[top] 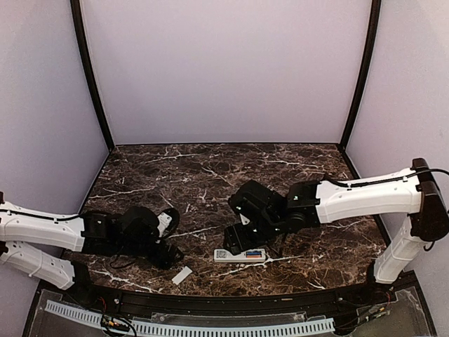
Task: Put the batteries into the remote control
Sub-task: Adjust the battery cover at the center of the board.
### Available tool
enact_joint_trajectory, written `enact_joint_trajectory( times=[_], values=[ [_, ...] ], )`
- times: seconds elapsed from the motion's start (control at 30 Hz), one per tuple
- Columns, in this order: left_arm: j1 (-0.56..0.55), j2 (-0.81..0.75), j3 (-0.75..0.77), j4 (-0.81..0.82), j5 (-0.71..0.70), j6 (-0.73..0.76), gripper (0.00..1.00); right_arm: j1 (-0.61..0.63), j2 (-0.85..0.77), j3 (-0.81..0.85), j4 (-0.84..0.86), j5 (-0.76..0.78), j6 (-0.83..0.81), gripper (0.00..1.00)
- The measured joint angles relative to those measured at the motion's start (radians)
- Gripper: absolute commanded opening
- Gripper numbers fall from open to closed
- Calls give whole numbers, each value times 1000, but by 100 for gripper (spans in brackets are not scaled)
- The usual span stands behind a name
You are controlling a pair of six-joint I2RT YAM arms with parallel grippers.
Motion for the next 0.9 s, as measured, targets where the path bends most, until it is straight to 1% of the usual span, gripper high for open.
enact_joint_trajectory(
  times=[0.13,0.23,0.37,0.43,0.5,0.7,0.83,0.9],
  values=[
    [-23,126,0,-8,-14,-51,75,0,-29,-56,47,44,-5,74],
    [-47,207,2,-6,-37,-76,74,0,-40,-87,114,55,-8,74],
    [-119,242,26,-3,-64,-97,74,0,-37,-113,159,38,-24,72],
    [-150,248,32,-2,-68,-101,71,0,-28,-111,174,21,-35,71],
    [-173,249,34,-2,-71,-114,66,3,-13,-103,173,11,-47,71],
    [-176,242,34,-10,-61,-151,54,28,24,-82,148,-5,-61,71],
    [-196,262,51,-28,-50,-169,54,40,24,-82,141,-16,-67,71],
    [-225,290,78,-31,-41,-176,54,40,24,-82,134,-18,-67,70]
  ],
)
